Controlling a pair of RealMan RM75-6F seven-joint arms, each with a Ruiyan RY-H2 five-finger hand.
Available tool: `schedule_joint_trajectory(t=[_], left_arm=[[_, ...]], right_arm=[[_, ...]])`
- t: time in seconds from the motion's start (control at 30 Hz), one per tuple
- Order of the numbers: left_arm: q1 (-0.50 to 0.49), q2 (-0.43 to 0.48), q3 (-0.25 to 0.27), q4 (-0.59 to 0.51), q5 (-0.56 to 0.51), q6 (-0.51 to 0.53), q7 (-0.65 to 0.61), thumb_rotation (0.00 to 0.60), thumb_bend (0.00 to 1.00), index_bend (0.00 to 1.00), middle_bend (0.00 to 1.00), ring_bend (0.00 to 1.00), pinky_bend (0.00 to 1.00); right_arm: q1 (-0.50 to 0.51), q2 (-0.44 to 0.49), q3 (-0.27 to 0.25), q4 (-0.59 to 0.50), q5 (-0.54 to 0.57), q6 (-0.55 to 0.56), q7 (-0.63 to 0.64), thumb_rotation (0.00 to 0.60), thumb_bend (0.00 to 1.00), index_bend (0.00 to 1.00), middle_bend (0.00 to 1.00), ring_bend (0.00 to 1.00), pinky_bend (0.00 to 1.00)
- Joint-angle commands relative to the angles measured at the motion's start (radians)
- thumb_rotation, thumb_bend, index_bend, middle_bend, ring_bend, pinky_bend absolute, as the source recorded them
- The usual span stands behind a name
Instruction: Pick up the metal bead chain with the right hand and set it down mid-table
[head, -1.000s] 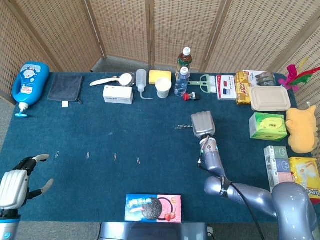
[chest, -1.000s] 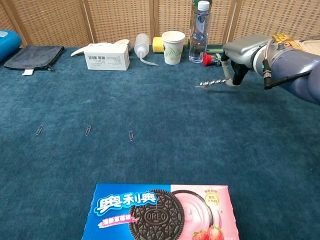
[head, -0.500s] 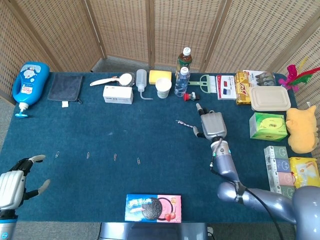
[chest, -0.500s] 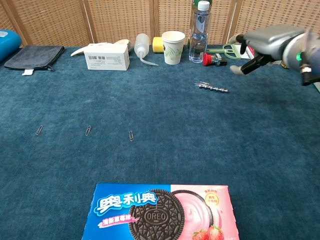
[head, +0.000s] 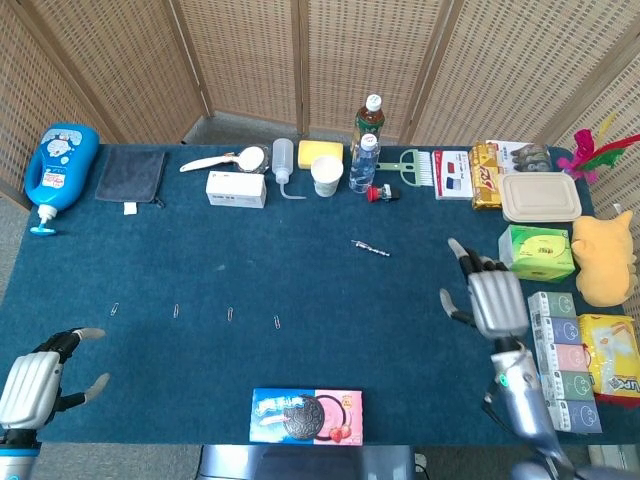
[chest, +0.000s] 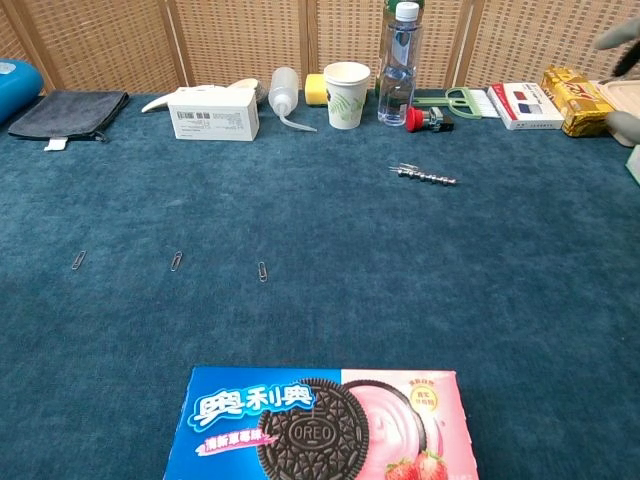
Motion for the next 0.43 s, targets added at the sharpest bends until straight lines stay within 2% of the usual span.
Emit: schedule_joint_trajectory(t=[0.03, 0.1, 0.23, 0.43], left_arm=[[0.011, -0.005, 0.007, 0.0, 0.012, 0.016, 0.007, 0.6, 0.39, 0.32, 0.34, 0.3, 0.39], [0.024, -0.008, 0.011, 0.001, 0.024, 0.038, 0.006, 0.6, 0.39, 0.32, 0.34, 0.3, 0.39], [0.042, -0.014, 0.023, 0.003, 0.045, 0.06, 0.0, 0.6, 0.39, 0.32, 0.34, 0.3, 0.39], [0.057, -0.015, 0.038, -0.005, 0.064, 0.071, 0.005, 0.6, 0.39, 0.33, 0.34, 0.3, 0.39]], right_arm=[[-0.07, 0.041, -0.062, -0.038, -0.064, 0.053, 0.025, 0.387, 0.44, 0.1, 0.28, 0.34, 0.35], [-0.117, 0.058, -0.09, -0.048, -0.085, 0.089, 0.026, 0.392, 0.44, 0.09, 0.28, 0.33, 0.31], [-0.194, 0.068, -0.133, -0.036, -0.132, 0.13, 0.074, 0.416, 0.44, 0.09, 0.25, 0.3, 0.31], [-0.271, 0.051, -0.158, 0.037, -0.174, 0.156, 0.141, 0.449, 0.44, 0.08, 0.21, 0.26, 0.31]])
